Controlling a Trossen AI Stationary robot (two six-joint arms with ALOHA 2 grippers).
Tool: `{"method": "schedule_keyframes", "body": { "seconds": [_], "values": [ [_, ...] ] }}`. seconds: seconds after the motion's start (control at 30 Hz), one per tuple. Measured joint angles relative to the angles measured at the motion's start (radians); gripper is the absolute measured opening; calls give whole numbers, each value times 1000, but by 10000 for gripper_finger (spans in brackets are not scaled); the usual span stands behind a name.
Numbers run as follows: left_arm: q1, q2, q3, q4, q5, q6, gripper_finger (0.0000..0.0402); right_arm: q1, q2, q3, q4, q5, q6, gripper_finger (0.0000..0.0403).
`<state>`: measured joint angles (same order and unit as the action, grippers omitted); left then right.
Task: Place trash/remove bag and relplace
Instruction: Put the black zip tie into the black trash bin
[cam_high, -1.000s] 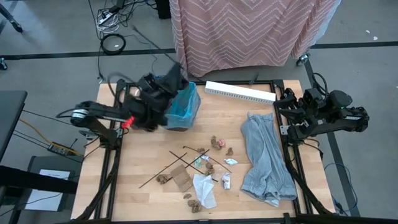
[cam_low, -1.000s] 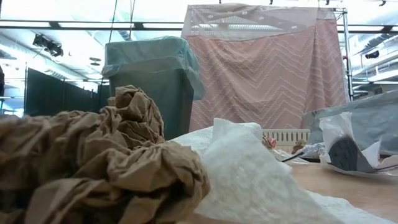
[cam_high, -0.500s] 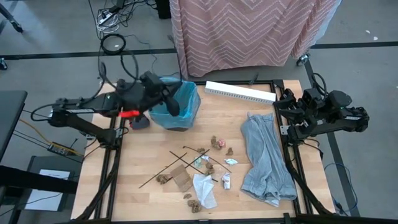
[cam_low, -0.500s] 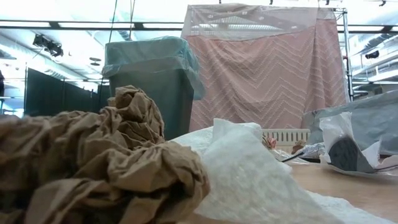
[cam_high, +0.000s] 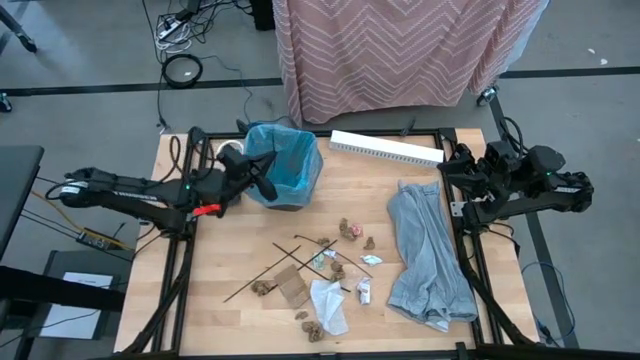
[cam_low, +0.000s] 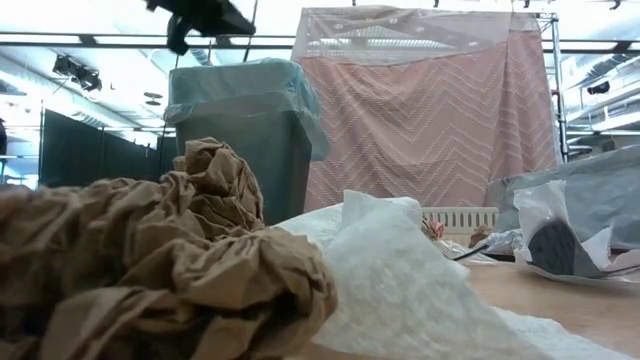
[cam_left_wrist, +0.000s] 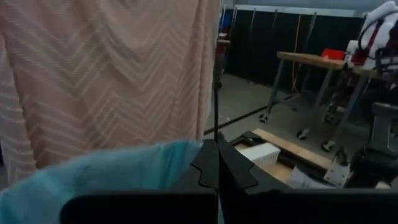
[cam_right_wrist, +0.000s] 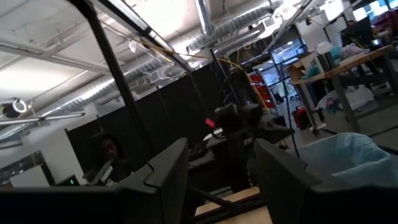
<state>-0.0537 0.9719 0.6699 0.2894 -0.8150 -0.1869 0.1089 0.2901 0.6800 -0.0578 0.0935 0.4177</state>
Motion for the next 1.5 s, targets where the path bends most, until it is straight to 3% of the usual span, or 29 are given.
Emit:
{"method": "schedule_keyframes", "body": {
  "seconds": [0.33, 0.83, 1.27, 1.5],
  "values": [
    [21, -7, -230, 258, -6, -26, 1, 0, 0, 0, 0, 41, 4, 175],
    [20, -10, -242, 288, 13, 104, 60, 0, 0, 0, 2, 36, 3, 175],
    [20, -16, -236, 220, 58, 156, 116, 0, 0, 0, 2, 35, 21, 176],
    [11, -51, -68, -35, 93, 156, 125, 0, 0, 0, 3, 35, 26, 176]
  ]
}}
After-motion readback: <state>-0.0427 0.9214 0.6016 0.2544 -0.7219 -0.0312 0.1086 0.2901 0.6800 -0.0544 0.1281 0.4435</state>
